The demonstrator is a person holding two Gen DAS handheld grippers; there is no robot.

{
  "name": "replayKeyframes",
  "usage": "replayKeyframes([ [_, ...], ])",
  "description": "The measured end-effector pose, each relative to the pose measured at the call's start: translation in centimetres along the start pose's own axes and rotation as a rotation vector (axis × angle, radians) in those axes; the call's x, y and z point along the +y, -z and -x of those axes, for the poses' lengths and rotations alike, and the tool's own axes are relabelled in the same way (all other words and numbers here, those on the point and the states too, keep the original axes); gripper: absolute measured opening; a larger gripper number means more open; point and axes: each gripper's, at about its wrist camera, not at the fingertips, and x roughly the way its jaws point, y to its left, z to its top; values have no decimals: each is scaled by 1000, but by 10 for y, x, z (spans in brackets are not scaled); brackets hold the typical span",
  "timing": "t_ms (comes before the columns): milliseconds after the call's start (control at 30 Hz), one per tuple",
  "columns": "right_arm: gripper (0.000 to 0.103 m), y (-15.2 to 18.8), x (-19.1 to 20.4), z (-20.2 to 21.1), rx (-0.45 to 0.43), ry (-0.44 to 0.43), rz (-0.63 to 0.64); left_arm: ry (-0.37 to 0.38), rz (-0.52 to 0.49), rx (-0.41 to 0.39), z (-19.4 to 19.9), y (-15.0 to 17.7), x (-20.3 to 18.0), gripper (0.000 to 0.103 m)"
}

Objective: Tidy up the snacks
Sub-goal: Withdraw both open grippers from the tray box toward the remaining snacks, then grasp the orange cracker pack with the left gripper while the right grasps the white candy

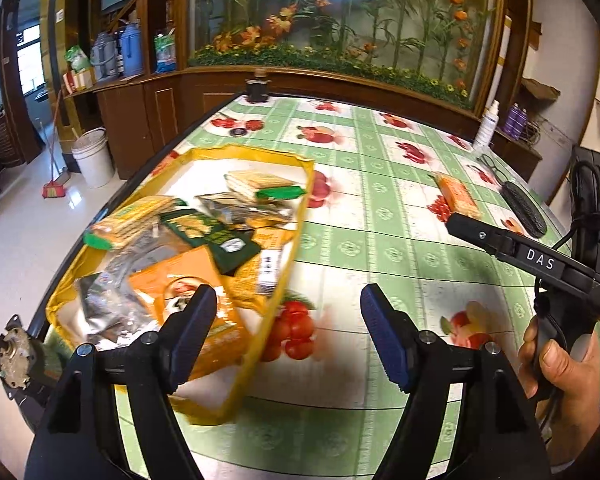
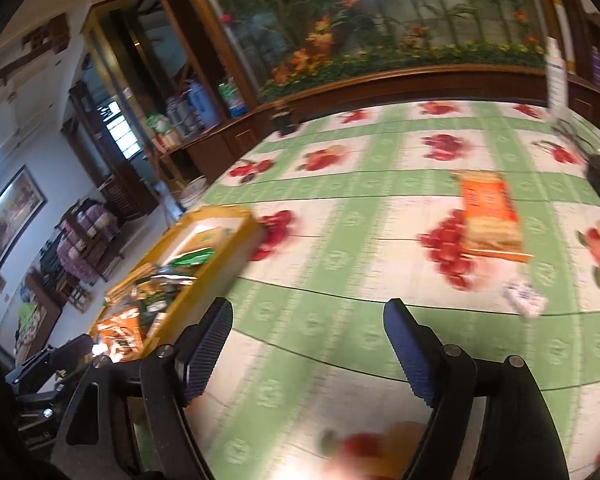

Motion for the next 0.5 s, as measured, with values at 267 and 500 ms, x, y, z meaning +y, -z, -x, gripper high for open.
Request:
replayKeyframes([
  [267, 80, 1, -84, 19, 10, 101, -72, 51, -56, 50, -20, -10, -42, 74],
  [500, 80, -7, -102, 11, 33, 148, -33, 89, -55, 100, -38, -23, -67, 74],
])
